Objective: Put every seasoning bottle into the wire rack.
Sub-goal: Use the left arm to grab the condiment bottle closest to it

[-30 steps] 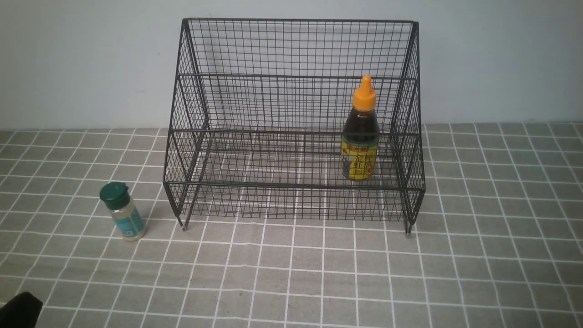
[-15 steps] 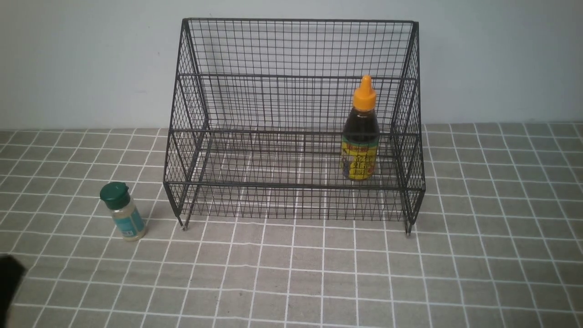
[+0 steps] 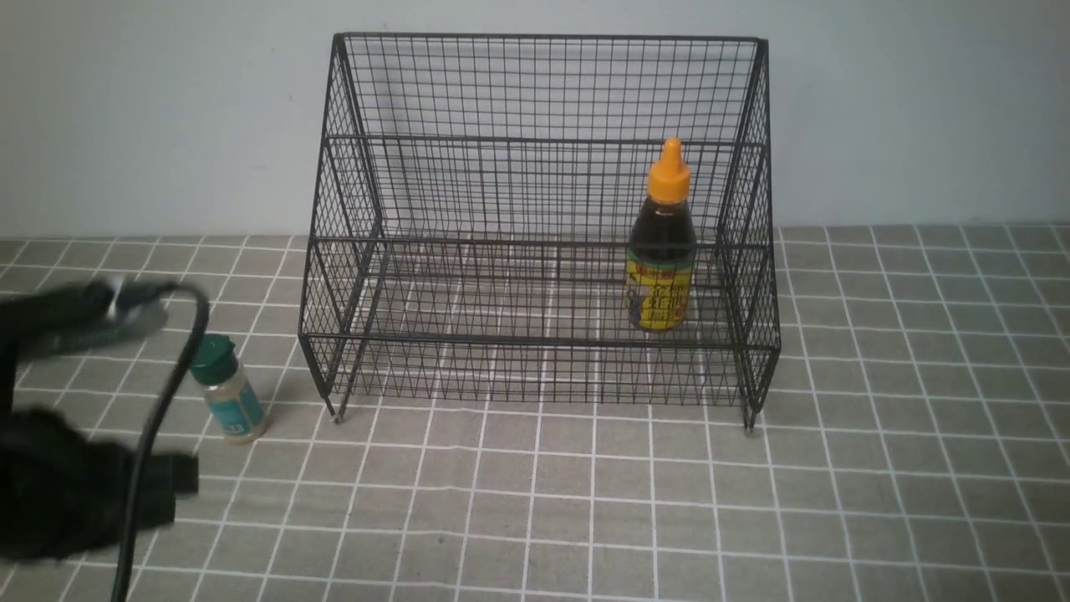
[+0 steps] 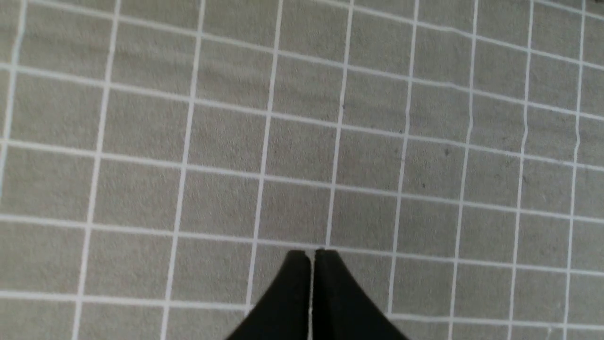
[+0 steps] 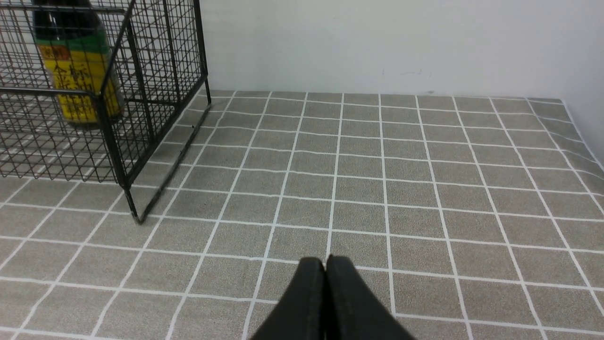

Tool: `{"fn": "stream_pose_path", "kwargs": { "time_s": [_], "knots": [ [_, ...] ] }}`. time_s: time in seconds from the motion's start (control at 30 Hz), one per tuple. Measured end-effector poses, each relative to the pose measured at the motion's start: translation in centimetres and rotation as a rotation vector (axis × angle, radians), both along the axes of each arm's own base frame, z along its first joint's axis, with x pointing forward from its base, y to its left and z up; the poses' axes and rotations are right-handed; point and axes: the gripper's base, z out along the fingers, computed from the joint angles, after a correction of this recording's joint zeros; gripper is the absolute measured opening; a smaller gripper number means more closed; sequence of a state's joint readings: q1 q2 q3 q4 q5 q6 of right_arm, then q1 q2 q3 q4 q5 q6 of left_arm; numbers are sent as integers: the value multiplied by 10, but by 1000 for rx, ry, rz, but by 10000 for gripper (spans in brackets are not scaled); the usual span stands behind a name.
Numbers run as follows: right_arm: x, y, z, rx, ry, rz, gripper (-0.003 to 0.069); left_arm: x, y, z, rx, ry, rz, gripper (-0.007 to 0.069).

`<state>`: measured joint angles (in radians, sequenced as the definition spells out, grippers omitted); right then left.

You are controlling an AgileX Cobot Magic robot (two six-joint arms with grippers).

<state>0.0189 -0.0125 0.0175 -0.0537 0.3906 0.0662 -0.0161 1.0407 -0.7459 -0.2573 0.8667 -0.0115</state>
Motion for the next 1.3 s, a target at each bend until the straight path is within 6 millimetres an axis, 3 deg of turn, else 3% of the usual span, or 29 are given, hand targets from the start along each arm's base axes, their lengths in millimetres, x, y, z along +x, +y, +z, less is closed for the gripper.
{"fn": "stream_pose_path", "kwargs": {
  "time_s": [0.23,0.37,0.43,0.5,0.57,0.63,0.67,0.87,1.07,1.3],
  "knots": [
    [0,0,0,-1,0,0,-14,60,32,30,38,24,78,-7],
    [0,0,0,-1,0,0,-14,85,40,36,96,12,-9,3],
    [0,0,0,-1,0,0,-14,99,41,36,125,-8,-74,48],
    [0,0,0,-1,0,0,-14,108,43,31,144,-20,-97,104],
    [0,0,0,-1,0,0,-14,118,45,22,166,-36,-114,214],
    [0,0,0,-1,0,0,-14,122,46,17,173,-34,-122,258],
    [0,0,0,-1,0,0,-14,130,47,8,183,-32,-140,359],
    [0,0,0,-1,0,0,-14,151,49,-23,190,-9,-201,598],
    [0,0,0,21,0,-5,-14,167,50,-53,172,24,-206,635],
    [0,0,0,21,0,-5,-14,174,47,-61,134,0,-207,627]
  ]
}}
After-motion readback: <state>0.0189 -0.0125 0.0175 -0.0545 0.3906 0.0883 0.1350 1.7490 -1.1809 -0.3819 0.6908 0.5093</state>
